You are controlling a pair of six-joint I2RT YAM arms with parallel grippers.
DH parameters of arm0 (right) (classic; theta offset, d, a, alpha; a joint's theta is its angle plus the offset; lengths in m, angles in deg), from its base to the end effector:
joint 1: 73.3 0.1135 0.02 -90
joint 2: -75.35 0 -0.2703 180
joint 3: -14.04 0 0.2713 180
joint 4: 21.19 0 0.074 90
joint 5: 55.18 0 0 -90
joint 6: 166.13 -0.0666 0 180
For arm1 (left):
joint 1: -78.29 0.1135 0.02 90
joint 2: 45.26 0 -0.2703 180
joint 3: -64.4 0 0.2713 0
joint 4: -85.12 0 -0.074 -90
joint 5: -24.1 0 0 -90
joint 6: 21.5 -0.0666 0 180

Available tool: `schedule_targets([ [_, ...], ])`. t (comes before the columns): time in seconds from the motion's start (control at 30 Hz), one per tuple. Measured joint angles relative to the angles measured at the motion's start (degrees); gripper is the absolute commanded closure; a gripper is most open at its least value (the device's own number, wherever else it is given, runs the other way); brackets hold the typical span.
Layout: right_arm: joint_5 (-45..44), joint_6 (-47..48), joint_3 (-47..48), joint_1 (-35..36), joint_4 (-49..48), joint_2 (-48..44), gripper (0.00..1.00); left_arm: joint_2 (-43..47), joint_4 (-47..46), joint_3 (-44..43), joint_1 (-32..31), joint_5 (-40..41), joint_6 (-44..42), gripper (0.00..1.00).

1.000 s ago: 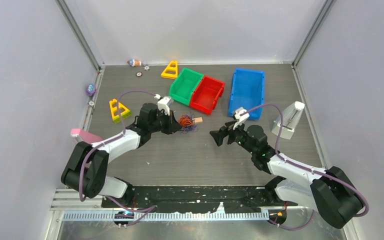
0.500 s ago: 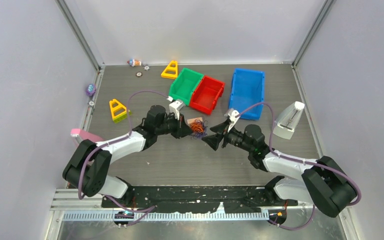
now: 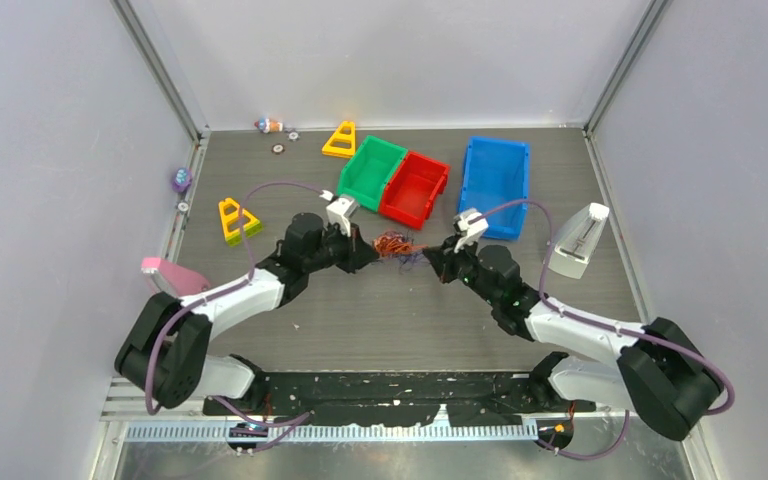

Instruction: Untangle the cables

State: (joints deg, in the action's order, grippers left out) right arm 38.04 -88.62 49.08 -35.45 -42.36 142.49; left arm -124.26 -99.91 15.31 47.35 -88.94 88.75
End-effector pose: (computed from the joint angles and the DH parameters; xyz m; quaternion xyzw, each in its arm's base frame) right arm 0.2210 0.1765 0.1918 -0.1867 0.7482 0.2902 0.5667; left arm 0.2665 -0.1901 0.1866 0.1839 0.8122 -0.3796 0.4029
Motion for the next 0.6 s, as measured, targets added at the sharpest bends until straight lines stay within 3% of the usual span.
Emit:
schedule_targets([
  [0.2, -23.1, -2.7, -3.0, -0.2, 4.1, -8.5, 0.95, 6.7, -1.8, 6.0, 5.6, 7.8, 3.6, 1.0],
  [0.4, -31.9, -4.2, -6.2, -0.1, 4.5, -12.7, 0.95, 7.6, -0.8, 6.7, 5.9, 11.9, 5.0, 1.0],
  [0.47, -31.8, -3.8, -6.7, -0.2, 4.3, -13.2, 0.83, 7.6, -0.8, 6.7, 6.1, 11.7, 4.9, 1.0],
  [0.5, -30.8, -3.3, -7.0, -0.2, 3.7, -13.4, 0.56, 7.5, -0.9, 6.7, 6.1, 11.3, 4.8, 1.0],
  [0.57, -27.5, -2.2, -7.6, -0.4, 2.0, -13.5, 0.26, 7.1, -1.5, 6.7, 6.3, 9.4, 4.6, 1.0],
  [0.6, -25.0, -1.2, -7.9, -0.5, 0.9, -13.3, 0.22, 6.4, -2.0, 6.5, 6.2, 7.6, 4.3, 1.0],
])
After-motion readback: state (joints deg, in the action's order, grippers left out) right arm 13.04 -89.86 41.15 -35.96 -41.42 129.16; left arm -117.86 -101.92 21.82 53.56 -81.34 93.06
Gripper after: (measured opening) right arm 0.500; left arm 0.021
